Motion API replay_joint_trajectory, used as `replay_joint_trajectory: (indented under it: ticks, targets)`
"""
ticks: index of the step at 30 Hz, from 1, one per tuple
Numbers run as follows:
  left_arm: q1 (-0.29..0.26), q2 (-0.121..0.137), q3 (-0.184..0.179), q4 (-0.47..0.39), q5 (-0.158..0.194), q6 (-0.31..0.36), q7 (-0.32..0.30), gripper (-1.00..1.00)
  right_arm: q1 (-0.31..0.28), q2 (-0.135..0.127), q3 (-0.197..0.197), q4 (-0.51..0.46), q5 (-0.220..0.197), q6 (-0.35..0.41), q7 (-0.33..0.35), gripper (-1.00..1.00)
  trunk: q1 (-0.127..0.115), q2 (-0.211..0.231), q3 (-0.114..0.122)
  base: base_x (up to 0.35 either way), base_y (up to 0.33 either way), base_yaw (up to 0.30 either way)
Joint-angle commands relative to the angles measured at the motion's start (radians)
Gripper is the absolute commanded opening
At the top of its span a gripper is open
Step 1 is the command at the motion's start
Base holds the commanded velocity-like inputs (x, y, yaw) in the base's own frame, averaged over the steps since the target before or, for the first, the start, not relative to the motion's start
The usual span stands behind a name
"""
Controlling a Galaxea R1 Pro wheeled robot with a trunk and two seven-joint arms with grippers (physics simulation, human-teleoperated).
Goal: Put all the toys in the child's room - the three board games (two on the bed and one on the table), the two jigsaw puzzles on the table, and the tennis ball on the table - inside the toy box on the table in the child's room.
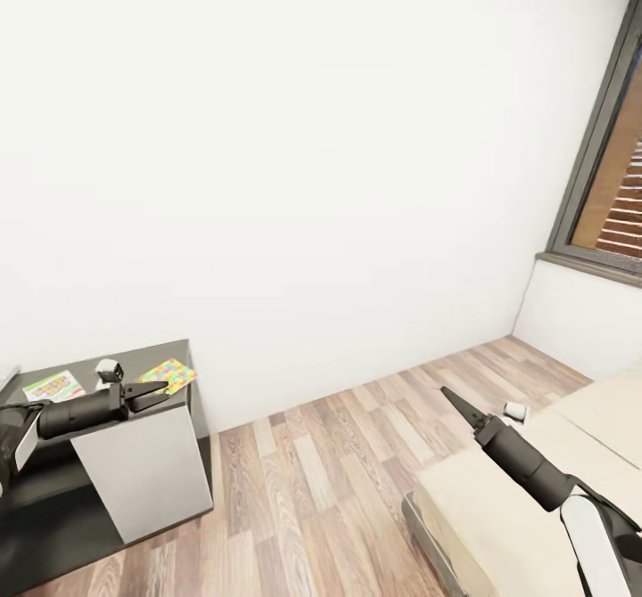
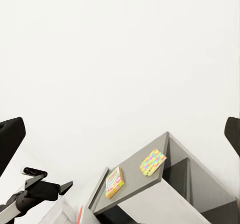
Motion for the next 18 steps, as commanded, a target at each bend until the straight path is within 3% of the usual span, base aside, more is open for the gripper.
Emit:
replay_joint_trajectory:
  ticks: [1,18]
  targets:
    - [0.000,0.000,0.001,0.000,-0.001,0.010,-0.004,1.00,-0.001,0.000,0.000,0.001,-0.005,0.007,0.000,1.00,0.000,-0.001,0.000,0.000,0.000,-0.257]
    - [0.000,0.000,0.000,0.000,-0.003,0.010,-0.004,1.00,0.000,-0.005,-0.003,0.012,-0.008,0.007,0.001,1.00,0.000,-0.001,0.014,0.000,0.000,-0.257]
